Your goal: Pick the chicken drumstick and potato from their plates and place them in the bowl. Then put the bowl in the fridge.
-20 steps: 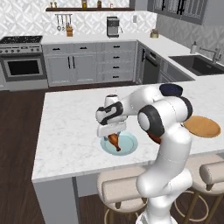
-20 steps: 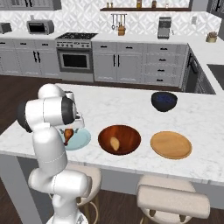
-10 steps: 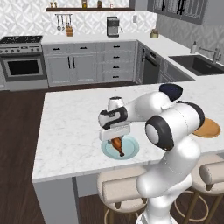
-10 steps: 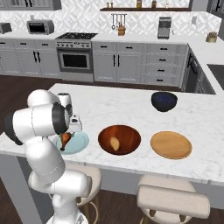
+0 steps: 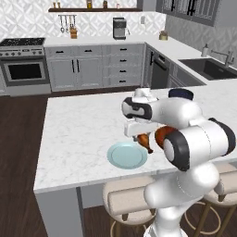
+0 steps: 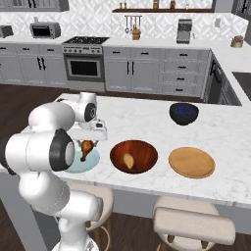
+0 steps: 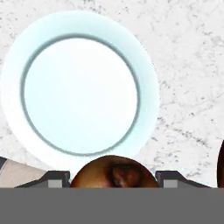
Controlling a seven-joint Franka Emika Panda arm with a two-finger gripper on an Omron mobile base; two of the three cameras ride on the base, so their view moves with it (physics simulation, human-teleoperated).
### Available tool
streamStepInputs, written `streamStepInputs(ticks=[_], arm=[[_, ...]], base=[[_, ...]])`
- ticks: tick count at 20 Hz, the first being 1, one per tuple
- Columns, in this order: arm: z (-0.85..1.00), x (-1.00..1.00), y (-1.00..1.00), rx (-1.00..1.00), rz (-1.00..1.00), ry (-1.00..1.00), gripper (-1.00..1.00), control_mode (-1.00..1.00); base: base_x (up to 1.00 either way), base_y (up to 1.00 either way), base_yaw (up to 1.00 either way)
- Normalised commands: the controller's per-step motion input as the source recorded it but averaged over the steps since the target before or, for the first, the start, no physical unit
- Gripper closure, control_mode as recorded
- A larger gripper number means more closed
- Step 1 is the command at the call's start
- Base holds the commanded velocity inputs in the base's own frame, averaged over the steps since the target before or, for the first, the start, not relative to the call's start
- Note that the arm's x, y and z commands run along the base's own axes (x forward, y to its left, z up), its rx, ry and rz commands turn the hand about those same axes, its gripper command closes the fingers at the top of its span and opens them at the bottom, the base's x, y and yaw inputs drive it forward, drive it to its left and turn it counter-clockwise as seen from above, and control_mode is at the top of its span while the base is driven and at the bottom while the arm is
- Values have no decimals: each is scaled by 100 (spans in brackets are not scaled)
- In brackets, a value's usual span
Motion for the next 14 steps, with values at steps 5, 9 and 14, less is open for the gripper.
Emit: streamStepInputs(ticks=[5,9,14], arm=[[41,0,-89,0,0,3,100,-100],[7,0,-87,0,0,0,100,-100],[0,5,-87,0,4,-4,100,-100]], base=[[0,0,0],[0,0,0],[0,0,0]])
